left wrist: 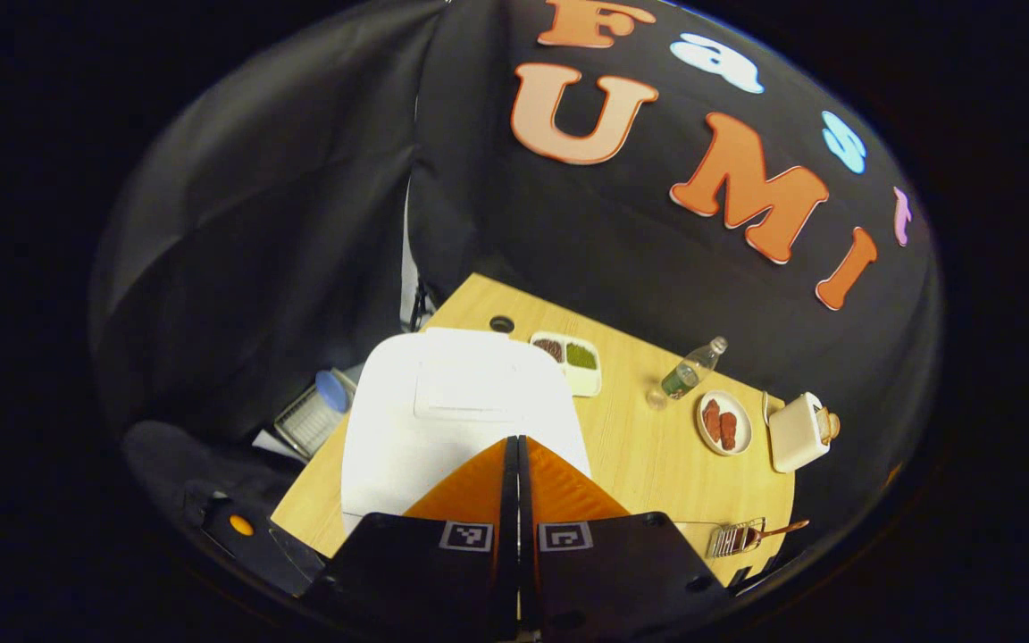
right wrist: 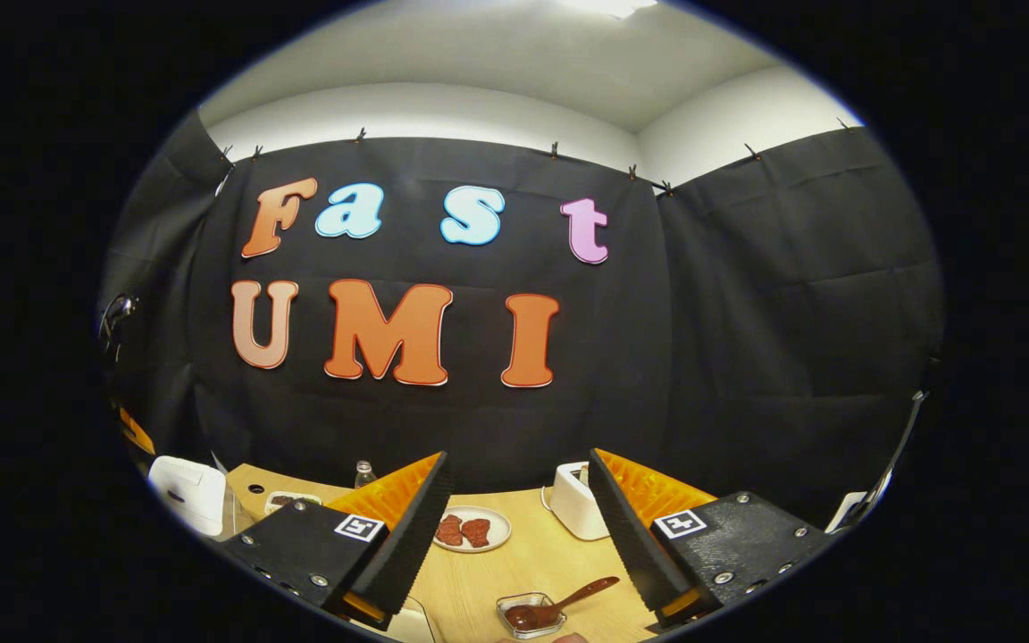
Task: Close the left gripper, press the button to open the rice cooker; take a wooden spoon from the chopstick holder with the right hand, scoop a spoonful of rice and pour it into the rice cooker, then put the wooden spoon back into the chopstick holder.
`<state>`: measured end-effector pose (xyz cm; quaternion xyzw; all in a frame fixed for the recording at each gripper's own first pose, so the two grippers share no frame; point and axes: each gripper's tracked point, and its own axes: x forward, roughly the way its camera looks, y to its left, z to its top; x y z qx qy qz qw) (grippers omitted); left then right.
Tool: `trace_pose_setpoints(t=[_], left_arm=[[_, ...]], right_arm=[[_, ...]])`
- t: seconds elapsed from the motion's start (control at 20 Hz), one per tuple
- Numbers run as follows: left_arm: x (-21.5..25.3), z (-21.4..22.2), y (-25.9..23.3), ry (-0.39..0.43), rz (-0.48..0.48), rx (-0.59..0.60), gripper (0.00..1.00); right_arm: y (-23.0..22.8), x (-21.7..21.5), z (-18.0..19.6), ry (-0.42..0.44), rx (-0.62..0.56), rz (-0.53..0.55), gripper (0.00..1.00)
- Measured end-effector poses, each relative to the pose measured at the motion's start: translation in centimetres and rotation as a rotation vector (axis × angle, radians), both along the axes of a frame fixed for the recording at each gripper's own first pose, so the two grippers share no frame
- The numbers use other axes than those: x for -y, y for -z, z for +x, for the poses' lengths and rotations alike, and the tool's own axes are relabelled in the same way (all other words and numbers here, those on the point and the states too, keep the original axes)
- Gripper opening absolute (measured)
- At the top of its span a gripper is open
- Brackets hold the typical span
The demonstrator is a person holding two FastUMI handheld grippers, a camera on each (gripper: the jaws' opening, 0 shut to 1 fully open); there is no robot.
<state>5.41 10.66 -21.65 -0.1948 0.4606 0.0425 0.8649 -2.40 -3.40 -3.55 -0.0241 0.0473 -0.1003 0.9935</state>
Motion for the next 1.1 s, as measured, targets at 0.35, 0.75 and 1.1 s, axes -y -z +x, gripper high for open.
trace_pose_setpoints(t=[0.35, 0.75, 1.1], left_arm=[[0.6, -2.0, 5.6, -0.047, -0.169, -0.25, 0.05], [0.5, -2.6, 7.9, -0.013, -0.12, -0.283, 0.05], [-0.1, -0.2, 2.6, -0.021, -0.055, -0.083, 0.06]], right_arm=[[2.7, 1.0, -0.2, 0.054, -0.071, 0.035, 0.94], [5.7, 2.6, -0.6, 0.116, -0.134, 0.128, 0.94], [7.0, 3.7, -0.4, 0.112, -0.162, 0.115, 0.94]])
